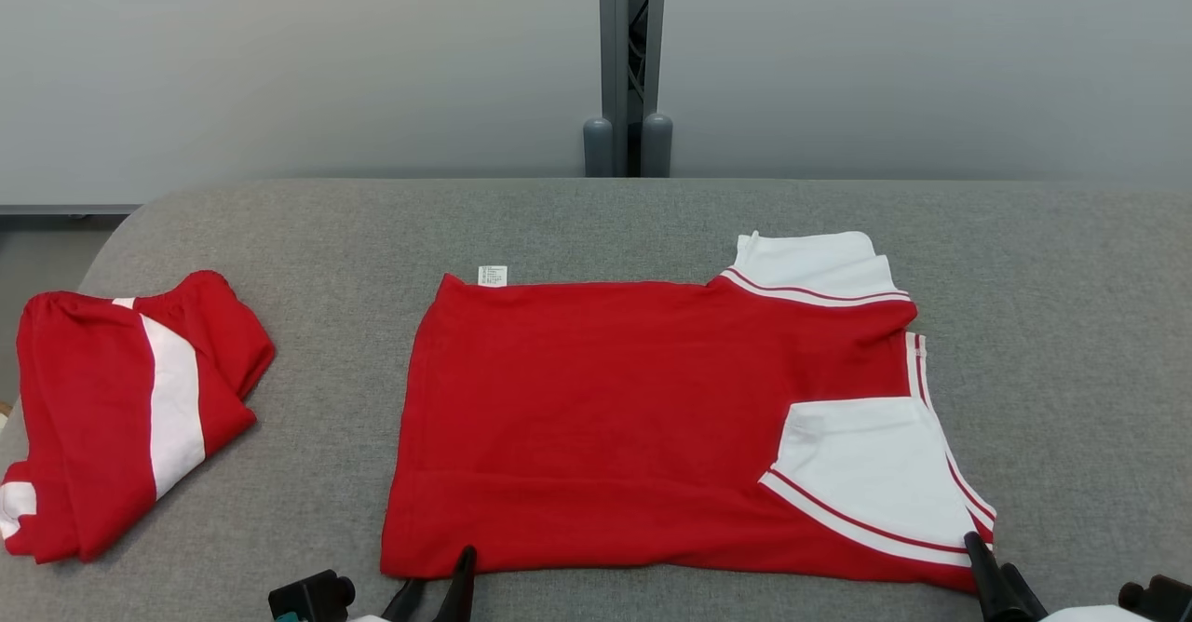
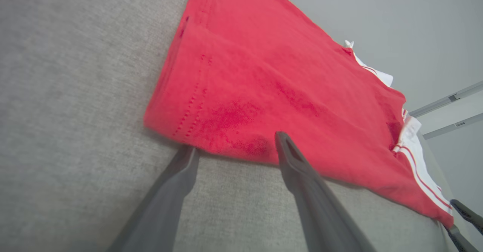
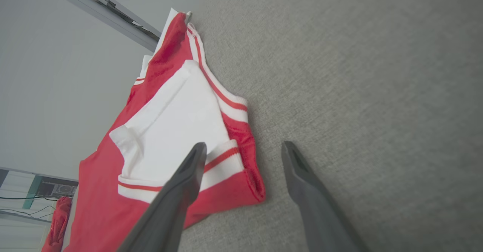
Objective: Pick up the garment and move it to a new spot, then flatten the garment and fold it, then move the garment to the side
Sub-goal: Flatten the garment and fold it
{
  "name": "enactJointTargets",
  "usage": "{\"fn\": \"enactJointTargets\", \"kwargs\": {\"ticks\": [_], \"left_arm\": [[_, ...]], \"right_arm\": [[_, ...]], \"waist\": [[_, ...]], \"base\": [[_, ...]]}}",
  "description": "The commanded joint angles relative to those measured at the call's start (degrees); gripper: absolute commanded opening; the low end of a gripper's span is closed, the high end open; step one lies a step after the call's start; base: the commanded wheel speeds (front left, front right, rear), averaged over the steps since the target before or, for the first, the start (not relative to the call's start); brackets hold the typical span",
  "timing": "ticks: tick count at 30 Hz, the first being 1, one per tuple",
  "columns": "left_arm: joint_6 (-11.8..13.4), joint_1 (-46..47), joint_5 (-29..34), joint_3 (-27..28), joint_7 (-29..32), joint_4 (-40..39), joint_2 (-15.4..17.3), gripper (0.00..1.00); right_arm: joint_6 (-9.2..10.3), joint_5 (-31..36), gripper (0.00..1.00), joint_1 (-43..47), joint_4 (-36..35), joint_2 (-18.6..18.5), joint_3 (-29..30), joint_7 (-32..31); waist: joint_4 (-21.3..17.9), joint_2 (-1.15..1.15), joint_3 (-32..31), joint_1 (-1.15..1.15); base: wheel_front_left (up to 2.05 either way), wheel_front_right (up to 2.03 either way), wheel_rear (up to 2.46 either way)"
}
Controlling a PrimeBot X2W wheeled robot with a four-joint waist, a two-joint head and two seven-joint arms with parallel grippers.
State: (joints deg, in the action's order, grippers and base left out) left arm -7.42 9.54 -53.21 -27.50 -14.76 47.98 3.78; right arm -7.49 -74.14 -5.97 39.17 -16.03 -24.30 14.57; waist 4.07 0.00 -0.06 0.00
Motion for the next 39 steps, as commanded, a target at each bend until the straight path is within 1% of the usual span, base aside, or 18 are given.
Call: {"fn": "enactJointTargets", "kwargs": {"ticks": [1, 10, 11, 12, 13, 14, 15, 16, 17, 25, 33, 39], "left_arm": [[-0.07, 0.71, -0.71, -0.18, -0.15, 0.37, 0.56, 1.0], [-0.05, 2.17, -3.3, -1.97, -0.25, 0.26, 1.11, 1.0], [-0.03, 2.25, -3.32, -2.01, -0.26, 0.07, 1.19, 0.95], [-0.03, 2.29, -3.37, -2.05, -0.27, -0.11, 1.22, 0.8], [-0.03, 2.33, -3.41, -2.16, -0.27, -0.32, 1.22, 0.32], [-0.04, 2.42, -3.44, -2.27, -0.27, -0.59, 1.21, 0.0], [-0.05, 2.48, -3.44, -2.31, -0.29, -0.9, 1.21, 0.0], [-0.06, 2.54, -3.51, -2.27, -0.31, -1.27, 1.25, 0.0], [-0.06, 2.5, -3.59, -2.18, -0.33, -1.52, 1.34, 0.0], [-0.06, 2.06, -1.85, -1.2, -0.34, -3.12, 1.81, 0.0], [-0.06, 0.46, 0.25, -0.39, -0.35, -3.18, 2.23, 0.0], [-0.06, -0.66, 1.82, -0.46, -0.36, -2.67, 2.25, 0.0]], "right_arm": [[0.0, -0.62, 1.0, -0.45, 0.14, -0.21, -0.29, -0.35], [0.01, -3.32, 1.0, -2.03, -0.51, -0.48, -2.08, -0.98], [0.01, -3.7, 1.0, -2.21, -0.63, -0.46, -2.05, -0.91], [0.01, -4.08, 1.0, -2.36, -0.75, -0.51, -1.99, -0.85], [0.01, -4.41, 1.0, -2.4, -0.87, -0.55, -2.05, -0.83], [0.01, -4.86, 1.0, -2.46, -1.22, -0.55, -2.23, -1.09], [0.01, -5.33, 0.87, -2.48, -1.71, -0.55, -2.56, -1.66], [0.01, -5.67, 0.35, -2.45, -2.15, -0.67, -2.89, -1.94], [0.01, -5.93, 0.0, -2.39, -2.45, -0.96, -3.04, -2.04], [0.01, -7.14, 0.0, -2.26, -3.08, -1.86, -3.84, -1.16], [0.01, -8.3, 0.0, -1.73, -2.44, -2.12, -4.47, -0.88], [0.01, -10.91, 0.0, -0.87, -1.2, -2.45, -4.63, -2.78]], "waist": [[0.18, 0.0, 0.23, 0.0], [0.95, 0.0, 1.61, 0.0], [1.02, 0.0, 1.7, 0.0], [1.09, 0.0, 1.78, 0.0], [1.15, 0.0, 1.83, 0.0], [1.21, 0.0, 1.88, 0.0], [1.27, 0.0, 1.93, 0.0], [1.32, 0.0, 1.99, 0.0], [1.35, 0.0, 2.07, 0.0], [1.45, 0.0, 2.02, 0.0], [1.25, 0.0, 0.2, 0.0], [1.32, 0.0, -1.16, 0.0]], "base": [[0.0, 0.0, 0.0], [0.0, 0.0, 0.0], [0.0, 0.0, 0.0], [0.0, 0.0, 0.0], [0.0, 0.0, 0.0], [0.0, 0.0, 0.0], [0.0, 0.0, 0.0], [0.0, 0.0, 0.0], [0.0, 0.0, 0.0], [0.0, 0.0, 0.0], [0.0, 0.0, 0.0], [0.0, 0.0, 0.0]]}}
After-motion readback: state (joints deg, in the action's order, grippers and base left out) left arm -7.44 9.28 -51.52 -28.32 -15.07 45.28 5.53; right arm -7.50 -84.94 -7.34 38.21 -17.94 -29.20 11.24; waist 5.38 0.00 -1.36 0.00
